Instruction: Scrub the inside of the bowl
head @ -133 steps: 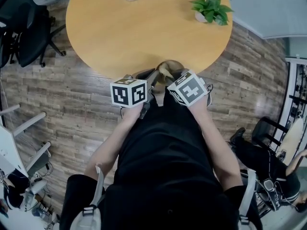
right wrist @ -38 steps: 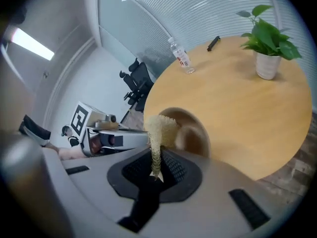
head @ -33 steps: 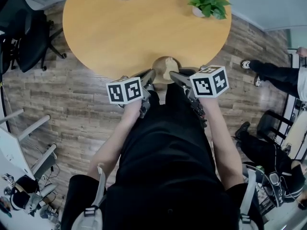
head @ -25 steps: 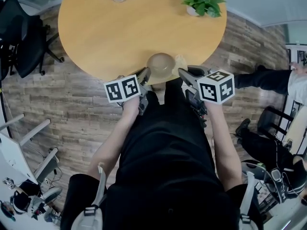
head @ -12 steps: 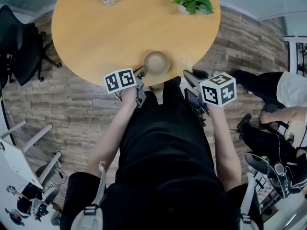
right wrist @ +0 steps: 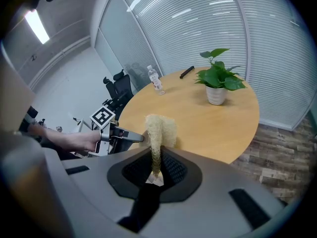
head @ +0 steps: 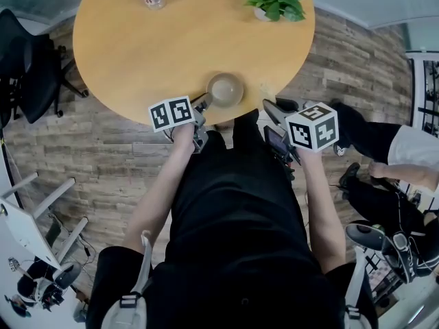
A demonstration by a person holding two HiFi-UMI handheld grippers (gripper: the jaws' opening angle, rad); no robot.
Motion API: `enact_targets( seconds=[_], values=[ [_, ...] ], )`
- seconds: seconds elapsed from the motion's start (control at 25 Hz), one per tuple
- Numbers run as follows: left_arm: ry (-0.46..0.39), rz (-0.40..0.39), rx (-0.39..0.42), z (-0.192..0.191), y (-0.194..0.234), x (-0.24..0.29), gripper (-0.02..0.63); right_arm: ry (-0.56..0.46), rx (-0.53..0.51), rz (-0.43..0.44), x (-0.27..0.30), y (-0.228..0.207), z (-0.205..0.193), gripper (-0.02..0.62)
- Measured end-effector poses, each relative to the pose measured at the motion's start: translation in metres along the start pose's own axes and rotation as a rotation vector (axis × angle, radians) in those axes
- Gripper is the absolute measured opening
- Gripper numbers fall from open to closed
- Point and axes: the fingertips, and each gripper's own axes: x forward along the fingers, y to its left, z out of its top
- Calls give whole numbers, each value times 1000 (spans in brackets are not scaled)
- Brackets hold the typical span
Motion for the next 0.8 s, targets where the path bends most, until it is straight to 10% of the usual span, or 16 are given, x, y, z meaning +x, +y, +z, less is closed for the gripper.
enact_targets(
  seconds=[0.8],
  values=[
    [-116, 29, 12, 22, 15, -28, 81, -15, -21, 27, 7, 7, 8, 37]
  ],
)
